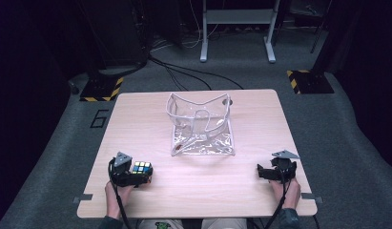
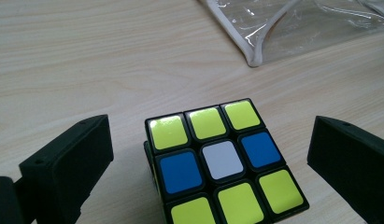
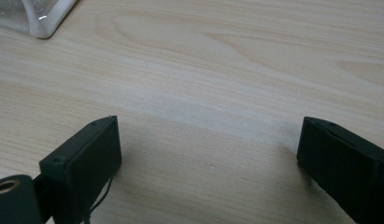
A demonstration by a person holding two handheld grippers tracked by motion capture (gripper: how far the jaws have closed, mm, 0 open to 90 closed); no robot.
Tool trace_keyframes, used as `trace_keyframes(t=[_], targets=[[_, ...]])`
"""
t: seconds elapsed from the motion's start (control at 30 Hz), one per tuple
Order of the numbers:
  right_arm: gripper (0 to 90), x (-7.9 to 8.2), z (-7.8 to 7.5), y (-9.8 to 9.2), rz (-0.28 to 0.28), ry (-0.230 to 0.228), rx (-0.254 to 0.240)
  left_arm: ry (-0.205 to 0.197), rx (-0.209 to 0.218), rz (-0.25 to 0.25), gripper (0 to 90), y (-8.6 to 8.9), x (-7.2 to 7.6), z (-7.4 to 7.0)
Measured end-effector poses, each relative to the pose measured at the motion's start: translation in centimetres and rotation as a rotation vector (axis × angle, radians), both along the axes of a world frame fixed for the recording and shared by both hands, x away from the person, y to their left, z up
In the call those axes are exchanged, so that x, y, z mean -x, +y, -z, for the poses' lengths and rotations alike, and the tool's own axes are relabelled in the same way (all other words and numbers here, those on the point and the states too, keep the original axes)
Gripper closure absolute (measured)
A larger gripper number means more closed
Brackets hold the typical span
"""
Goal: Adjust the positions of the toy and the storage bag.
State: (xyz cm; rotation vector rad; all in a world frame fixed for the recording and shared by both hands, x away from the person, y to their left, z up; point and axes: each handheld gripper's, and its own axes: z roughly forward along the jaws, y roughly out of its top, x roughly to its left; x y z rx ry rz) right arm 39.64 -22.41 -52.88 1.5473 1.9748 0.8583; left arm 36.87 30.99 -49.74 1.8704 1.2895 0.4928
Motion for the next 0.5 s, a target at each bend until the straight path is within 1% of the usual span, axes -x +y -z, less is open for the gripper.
trace_keyframes(t=[0.13, 0.17, 0.23, 0.27, 0.37, 0.4, 0.5], targets=[[5.7, 0.0, 0.0, 0.0, 0.000, 0.000, 0.000, 0.008, -0.005, 0.001, 6.0, -0.2, 0.2, 0.7], [5.7, 0.0, 0.0, 0.0, 0.000, 0.000, 0.000, 0.008, -0.011, -0.001, 8.3, -0.3, 0.2, 0.9], [5.8, 0.0, 0.0, 0.0, -0.001, 0.000, 0.000, 0.010, -0.021, -0.008, 15.7, -0.4, 0.4, 1.2], [5.8, 0.0, 0.0, 0.0, -0.001, -0.001, 0.000, 0.014, -0.027, -0.013, 17.4, -0.5, 0.4, 1.4], [5.9, 0.0, 0.0, 0.0, 0.000, 0.000, 0.000, 0.009, -0.027, -0.025, 26.6, -0.5, 0.6, 1.7], [5.9, 0.0, 0.0, 0.0, -0.001, -0.001, 0.001, 0.002, -0.035, -0.026, 30.3, -0.5, 0.7, 1.8], [5.9, 0.0, 0.0, 0.0, -0.001, 0.000, 0.001, -0.012, -0.064, -0.028, 32.5, -0.7, 0.9, 1.8]])
